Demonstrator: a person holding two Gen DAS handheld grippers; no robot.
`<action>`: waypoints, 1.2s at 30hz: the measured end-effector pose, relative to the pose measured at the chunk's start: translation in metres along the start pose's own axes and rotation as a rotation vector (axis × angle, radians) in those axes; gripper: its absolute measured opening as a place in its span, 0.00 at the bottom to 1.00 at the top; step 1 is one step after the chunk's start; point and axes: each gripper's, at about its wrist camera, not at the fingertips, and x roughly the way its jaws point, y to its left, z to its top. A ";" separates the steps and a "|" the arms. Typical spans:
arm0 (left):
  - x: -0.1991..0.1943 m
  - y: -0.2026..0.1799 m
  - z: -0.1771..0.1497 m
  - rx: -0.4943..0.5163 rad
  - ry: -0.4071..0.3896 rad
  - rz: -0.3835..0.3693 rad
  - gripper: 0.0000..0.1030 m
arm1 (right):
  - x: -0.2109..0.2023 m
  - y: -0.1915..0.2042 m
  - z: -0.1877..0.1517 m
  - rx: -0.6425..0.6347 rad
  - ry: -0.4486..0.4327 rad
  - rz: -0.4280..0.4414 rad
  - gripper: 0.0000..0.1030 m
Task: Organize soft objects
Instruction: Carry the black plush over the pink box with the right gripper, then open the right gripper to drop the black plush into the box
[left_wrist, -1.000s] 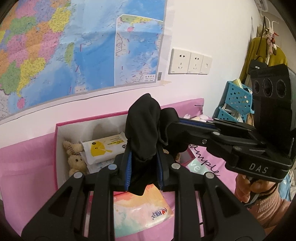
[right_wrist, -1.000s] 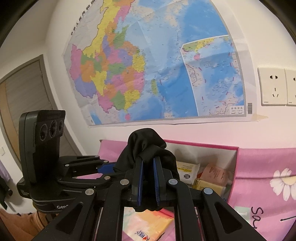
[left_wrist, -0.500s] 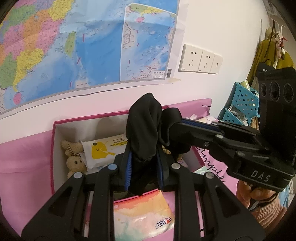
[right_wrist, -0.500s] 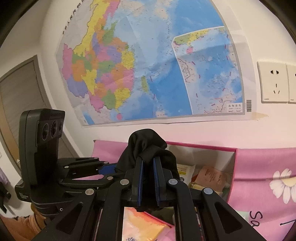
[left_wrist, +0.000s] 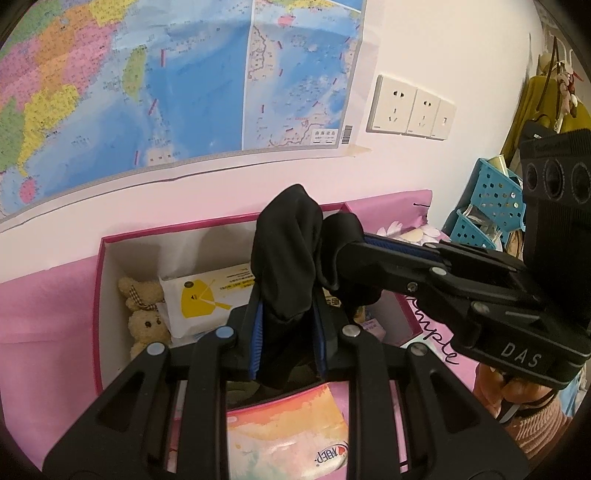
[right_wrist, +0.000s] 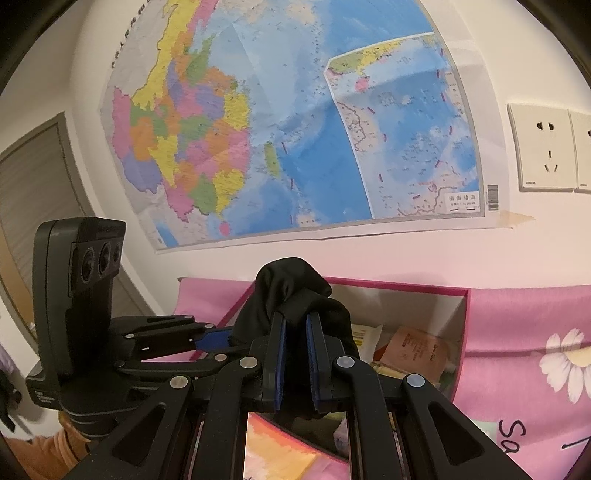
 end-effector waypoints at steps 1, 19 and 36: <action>0.001 0.000 0.000 -0.001 0.002 0.000 0.24 | 0.001 -0.001 0.000 0.001 0.001 -0.001 0.10; 0.027 0.009 0.005 -0.030 0.064 0.064 0.24 | 0.021 -0.018 0.005 0.039 0.026 -0.040 0.10; -0.011 0.020 -0.007 -0.057 -0.053 0.208 0.78 | 0.002 -0.011 -0.026 0.034 0.044 -0.065 0.43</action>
